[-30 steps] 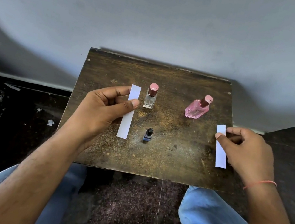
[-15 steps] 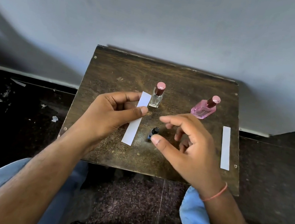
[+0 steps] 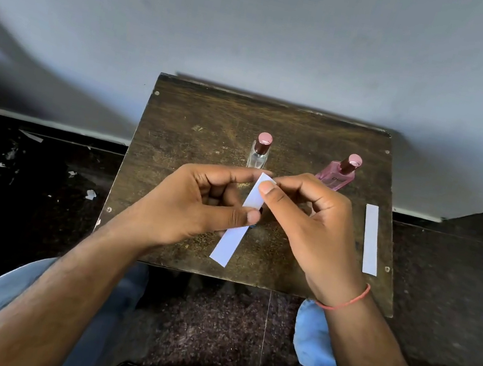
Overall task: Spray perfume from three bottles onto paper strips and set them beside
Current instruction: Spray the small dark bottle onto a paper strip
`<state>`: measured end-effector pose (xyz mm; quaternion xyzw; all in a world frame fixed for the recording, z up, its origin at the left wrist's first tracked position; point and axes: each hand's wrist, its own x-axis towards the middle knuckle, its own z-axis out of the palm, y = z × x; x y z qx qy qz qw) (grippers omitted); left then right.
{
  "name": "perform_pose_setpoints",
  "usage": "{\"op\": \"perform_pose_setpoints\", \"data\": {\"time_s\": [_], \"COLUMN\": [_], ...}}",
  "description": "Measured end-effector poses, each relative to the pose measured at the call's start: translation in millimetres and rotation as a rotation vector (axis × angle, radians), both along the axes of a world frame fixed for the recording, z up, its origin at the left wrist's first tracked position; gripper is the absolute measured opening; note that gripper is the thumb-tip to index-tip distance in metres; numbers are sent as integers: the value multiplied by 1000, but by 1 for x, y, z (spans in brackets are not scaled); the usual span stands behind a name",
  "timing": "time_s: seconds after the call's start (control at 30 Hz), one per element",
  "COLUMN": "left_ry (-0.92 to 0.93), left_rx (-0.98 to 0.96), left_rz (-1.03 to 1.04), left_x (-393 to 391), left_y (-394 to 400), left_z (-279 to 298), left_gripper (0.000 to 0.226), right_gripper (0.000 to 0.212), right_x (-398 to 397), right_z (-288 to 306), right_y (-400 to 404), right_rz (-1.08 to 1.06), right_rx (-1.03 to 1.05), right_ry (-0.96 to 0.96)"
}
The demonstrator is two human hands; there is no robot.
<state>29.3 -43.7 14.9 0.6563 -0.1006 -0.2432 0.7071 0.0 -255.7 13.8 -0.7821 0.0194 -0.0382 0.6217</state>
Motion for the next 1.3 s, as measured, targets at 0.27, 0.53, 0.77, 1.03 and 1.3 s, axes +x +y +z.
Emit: {"op": "perform_pose_setpoints", "data": {"time_s": [0.27,0.53,0.77,1.03,1.3], "left_ry": [28,76,85,77,80], "left_rx": [-32,-70,-60,-56,-67], "left_rz": [69,219,204,168,147], "left_x": [6,11,13,11,8], "left_y": [13,11,9,4,-2], "left_z": [0,-6,-12,-14,-14], "left_gripper": [50,50,52,50,53], "right_gripper": [19,40,16,28,34], "right_x": [2,-2,-2,-1,-2], "right_z": [2,-13,-22,3,8], "right_y": [-11,-26,-26,-21,-15], "right_rz": [134,298,208,296,319], "right_rx": [-2,-431,-187,860,1013], "right_ry": [54,56,237,579,672]}}
